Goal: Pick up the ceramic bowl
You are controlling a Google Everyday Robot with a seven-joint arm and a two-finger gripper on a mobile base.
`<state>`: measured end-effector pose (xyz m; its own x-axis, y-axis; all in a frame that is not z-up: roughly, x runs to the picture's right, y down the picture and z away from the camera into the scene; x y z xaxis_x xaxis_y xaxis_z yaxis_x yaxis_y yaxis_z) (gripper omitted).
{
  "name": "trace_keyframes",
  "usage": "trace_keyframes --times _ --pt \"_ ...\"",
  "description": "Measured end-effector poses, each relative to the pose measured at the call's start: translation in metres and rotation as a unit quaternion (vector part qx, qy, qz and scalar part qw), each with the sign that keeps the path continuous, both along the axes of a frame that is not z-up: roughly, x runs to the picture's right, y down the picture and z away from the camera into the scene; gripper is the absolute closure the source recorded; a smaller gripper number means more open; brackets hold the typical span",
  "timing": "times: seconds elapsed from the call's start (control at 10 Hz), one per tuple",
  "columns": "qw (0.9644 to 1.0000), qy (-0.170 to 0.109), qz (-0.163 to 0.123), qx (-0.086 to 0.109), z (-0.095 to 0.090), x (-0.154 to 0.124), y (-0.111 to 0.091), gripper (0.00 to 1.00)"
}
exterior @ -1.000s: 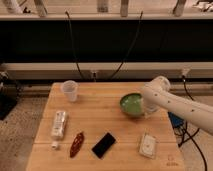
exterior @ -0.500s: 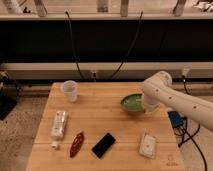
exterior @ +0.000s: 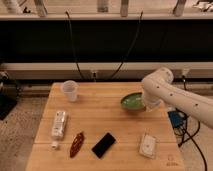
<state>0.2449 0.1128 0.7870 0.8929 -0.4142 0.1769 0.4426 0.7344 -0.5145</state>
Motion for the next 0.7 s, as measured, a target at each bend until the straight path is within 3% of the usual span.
trace_keyframes --times 0.7 --pt "0.9999 -0.006 -0.010 0.006 -0.008 0.001 -0.012 1.00"
